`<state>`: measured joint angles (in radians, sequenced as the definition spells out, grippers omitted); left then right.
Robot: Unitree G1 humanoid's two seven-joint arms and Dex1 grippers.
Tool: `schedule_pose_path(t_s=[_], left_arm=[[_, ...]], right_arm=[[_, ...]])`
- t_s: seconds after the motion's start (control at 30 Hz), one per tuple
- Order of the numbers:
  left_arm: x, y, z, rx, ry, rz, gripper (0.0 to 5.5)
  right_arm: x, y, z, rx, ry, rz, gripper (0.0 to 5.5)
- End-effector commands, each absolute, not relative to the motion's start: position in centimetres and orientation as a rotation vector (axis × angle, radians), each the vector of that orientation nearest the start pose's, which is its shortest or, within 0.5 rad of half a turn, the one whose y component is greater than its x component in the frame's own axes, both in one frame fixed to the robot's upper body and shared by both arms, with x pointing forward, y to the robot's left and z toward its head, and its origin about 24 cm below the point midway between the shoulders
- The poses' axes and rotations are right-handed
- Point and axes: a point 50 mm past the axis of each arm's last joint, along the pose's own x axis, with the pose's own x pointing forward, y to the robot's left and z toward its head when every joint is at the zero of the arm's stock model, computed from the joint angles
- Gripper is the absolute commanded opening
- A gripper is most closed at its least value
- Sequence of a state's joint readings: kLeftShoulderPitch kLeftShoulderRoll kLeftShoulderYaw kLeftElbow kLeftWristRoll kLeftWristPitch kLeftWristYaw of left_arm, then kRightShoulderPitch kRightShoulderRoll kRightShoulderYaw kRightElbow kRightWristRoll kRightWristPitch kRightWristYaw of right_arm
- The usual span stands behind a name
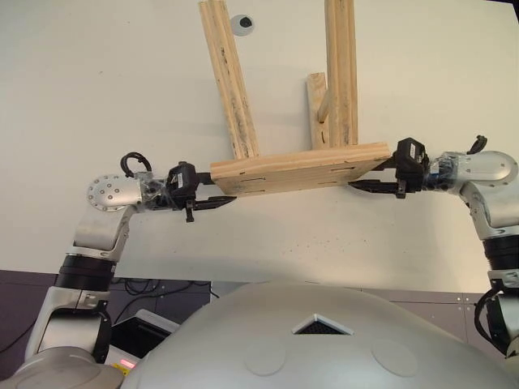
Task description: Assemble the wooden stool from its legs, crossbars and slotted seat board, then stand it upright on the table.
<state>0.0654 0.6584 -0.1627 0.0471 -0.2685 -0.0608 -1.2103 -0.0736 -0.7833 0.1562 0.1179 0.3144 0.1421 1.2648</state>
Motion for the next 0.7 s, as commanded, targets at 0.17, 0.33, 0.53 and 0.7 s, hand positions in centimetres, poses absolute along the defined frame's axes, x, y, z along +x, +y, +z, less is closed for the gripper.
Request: schedule_pose_path(t_s=[0.17,0.33,0.53,0.7], left_arm=[[18.3,19.5,8.6,-0.256,0.438,-1.37,1.33],[17.6,21.6,19.3,-0.81,0.523,-1.474,1.32],[24.5,21.7,21.9,-0.742,0.355,-1.008,1.31],[27.2,23.5,19.5,-0.82,0.502,-0.706,1.31]], right_arm=[[20.7,-23.2,10.7,0.297,0.591,1.402,1.5],[19.1,-24.9,19.5,0.701,0.604,1.538,1.49],[23.1,-24.3,23.3,0.892,0.369,1.39,1.32],[29.4,-22.9,22.0,0.987,0.432,0.97,1.31]])
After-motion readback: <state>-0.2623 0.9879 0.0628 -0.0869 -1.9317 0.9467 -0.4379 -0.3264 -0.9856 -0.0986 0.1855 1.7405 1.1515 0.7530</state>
